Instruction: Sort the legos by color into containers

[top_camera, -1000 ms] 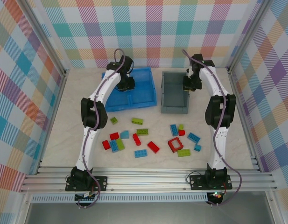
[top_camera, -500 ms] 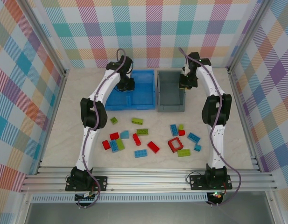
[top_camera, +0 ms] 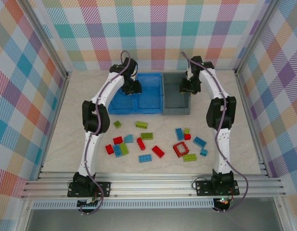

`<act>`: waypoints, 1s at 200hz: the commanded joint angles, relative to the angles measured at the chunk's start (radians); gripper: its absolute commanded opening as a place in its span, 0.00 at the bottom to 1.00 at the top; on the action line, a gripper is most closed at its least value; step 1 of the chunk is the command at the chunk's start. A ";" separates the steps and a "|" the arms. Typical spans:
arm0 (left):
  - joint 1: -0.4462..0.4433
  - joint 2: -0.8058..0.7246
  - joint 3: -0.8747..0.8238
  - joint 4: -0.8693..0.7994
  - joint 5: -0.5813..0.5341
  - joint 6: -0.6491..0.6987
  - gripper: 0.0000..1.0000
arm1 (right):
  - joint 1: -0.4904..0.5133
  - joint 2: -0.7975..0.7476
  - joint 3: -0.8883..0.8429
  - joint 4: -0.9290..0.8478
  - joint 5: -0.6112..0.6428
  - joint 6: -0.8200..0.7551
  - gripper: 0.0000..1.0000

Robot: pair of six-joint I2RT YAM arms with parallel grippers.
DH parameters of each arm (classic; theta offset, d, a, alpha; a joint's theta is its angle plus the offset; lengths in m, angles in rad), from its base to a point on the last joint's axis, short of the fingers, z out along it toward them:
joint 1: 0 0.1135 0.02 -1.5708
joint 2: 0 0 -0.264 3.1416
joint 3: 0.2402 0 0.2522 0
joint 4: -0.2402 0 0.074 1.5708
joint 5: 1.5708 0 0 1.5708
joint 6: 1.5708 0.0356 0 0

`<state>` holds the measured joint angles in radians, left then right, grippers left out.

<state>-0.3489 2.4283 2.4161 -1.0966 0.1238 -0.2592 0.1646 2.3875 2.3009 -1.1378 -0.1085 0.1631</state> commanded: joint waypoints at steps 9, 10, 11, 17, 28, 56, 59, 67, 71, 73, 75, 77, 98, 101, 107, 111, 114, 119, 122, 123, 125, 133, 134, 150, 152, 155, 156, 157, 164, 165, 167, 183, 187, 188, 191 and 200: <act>-0.012 -0.151 -0.005 -0.001 0.007 -0.035 0.54 | 0.003 -0.152 -0.015 0.014 0.064 0.032 0.52; -0.013 -0.155 -0.005 -0.001 0.006 -0.036 0.55 | 0.003 -0.156 -0.016 0.014 0.065 0.033 0.52; -0.012 -0.158 -0.006 -0.001 0.005 -0.036 0.55 | 0.003 -0.160 -0.017 0.015 0.066 0.034 0.53; -0.012 -0.174 -0.008 0.000 -0.007 -0.041 0.56 | 0.001 -0.180 -0.025 0.022 0.071 0.040 0.54; -0.013 -0.208 -0.013 -0.001 -0.023 -0.048 0.58 | 0.001 -0.227 -0.049 0.031 0.088 0.056 0.56; -0.023 -0.336 -0.094 0.046 -0.046 -0.059 0.61 | 0.002 -0.386 -0.172 0.065 0.117 0.115 0.58; -0.026 -0.355 -0.113 0.057 -0.044 -0.060 0.61 | 0.001 -0.406 -0.196 0.072 0.120 0.126 0.58; -0.035 -0.413 -0.172 0.095 -0.035 -0.062 0.62 | 0.001 -0.469 -0.260 0.092 0.123 0.157 0.58; -0.040 -0.444 -0.202 0.116 -0.027 -0.062 0.62 | 0.003 -0.504 -0.302 0.103 0.120 0.174 0.57; -0.041 -0.463 -0.221 0.128 -0.022 -0.063 0.62 | 0.003 -0.523 -0.320 0.108 0.119 0.180 0.57; -0.046 -0.477 -0.239 0.139 -0.019 -0.063 0.62 | 0.005 -0.538 -0.342 0.114 0.119 0.189 0.57; -0.050 -0.496 -0.253 0.151 -0.014 -0.064 0.62 | 0.006 -0.555 -0.362 0.119 0.119 0.196 0.57; -0.114 -0.687 -0.475 0.258 -0.005 -0.064 0.66 | 0.057 -0.754 -0.603 0.172 0.133 0.267 0.55; -0.125 -0.713 -0.509 0.270 -0.008 -0.066 0.67 | 0.071 -0.785 -0.641 0.177 0.138 0.276 0.55; -0.149 -0.773 -0.581 0.295 -0.011 -0.078 0.67 | 0.099 -0.845 -0.714 0.185 0.150 0.294 0.54; -0.165 -0.812 -0.626 0.316 -0.009 -0.091 0.67 | 0.121 -0.880 -0.762 0.185 0.159 0.305 0.53; -0.178 -0.837 -0.672 0.335 -0.007 -0.104 0.67 | 0.145 -0.906 -0.794 0.186 0.167 0.314 0.52; -0.199 -0.893 -0.743 0.368 -0.004 -0.125 0.67 | 0.177 -0.947 -0.855 0.186 0.181 0.331 0.52; -0.214 -0.923 -0.787 0.389 -0.001 -0.140 0.67 | 0.197 -0.970 -0.885 0.184 0.190 0.342 0.51; -0.218 -0.933 -0.801 0.396 0.000 -0.144 0.67 | 0.204 -0.979 -0.900 0.184 0.192 0.346 0.51; -0.229 -0.950 -0.830 0.407 0.000 -0.153 0.67 | 0.216 -0.993 -0.920 0.182 0.200 0.354 0.51; -0.271 -1.032 -0.934 0.449 -0.011 -0.180 0.67 | 0.270 -1.053 -1.011 0.179 0.214 0.389 0.50; -0.278 -1.044 -0.947 0.453 -0.015 -0.182 0.67 | 0.276 -1.061 -1.022 0.180 0.214 0.393 0.50; -0.365 -1.204 -1.143 0.496 -0.086 -0.255 0.66 | 0.388 -1.148 -1.184 0.196 0.207 0.452 0.46; -0.375 -1.224 -1.168 0.505 -0.093 -0.268 0.66 | 0.402 -1.154 -1.202 0.197 0.206 0.459 0.46; -0.391 -1.256 -1.201 0.519 -0.102 -0.286 0.66 | 0.424 -1.162 -1.224 0.199 0.204 0.470 0.46; -0.395 -1.266 -1.217 0.525 -0.106 -0.294 0.66 | 0.431 -1.164 -1.231 0.200 0.204 0.472 0.46; -0.403 -1.275 -1.232 0.528 -0.109 -0.300 0.66 | 0.438 -1.165 -1.237 0.201 0.204 0.475 0.45; -0.444 -1.350 -1.321 0.570 -0.132 -0.346 0.65 | 0.490 -1.171 -1.282 0.214 0.197 0.492 0.44; -0.453 -1.358 -1.335 0.576 -0.136 -0.353 0.65 | 0.496 -1.172 -1.288 0.217 0.196 0.493 0.44; -0.466 -1.381 -1.360 0.589 -0.143 -0.364 0.64 | 0.509 -1.172 -1.297 0.224 0.193 0.498 0.44; -0.570 -1.517 -1.513 0.638 -0.218 -0.443 0.63 | 0.597 -1.154 -1.370 0.273 0.196 0.506 0.39; -0.596 -1.545 -1.544 0.644 -0.233 -0.461 0.63 | 0.612 -1.142 -1.382 0.284 0.201 0.504 0.39; -0.601 -1.551 -1.551 0.644 -0.238 -0.465 0.63 | 0.615 -1.140 -1.384 0.286 0.203 0.503 0.38; -0.619 -1.569 -1.572 0.648 -0.246 -0.475 0.63 | 0.624 -1.131 -1.390 0.291 0.209 0.499 0.38; -0.668 -1.618 -1.628 0.659 -0.277 -0.507 0.63 | 0.638 -1.099 -1.404 0.304 0.220 0.485 0.36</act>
<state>-0.9104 0.9169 0.9115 -0.5522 -0.0292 -0.6159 0.7544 1.2407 0.9302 -0.9127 0.0723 0.6163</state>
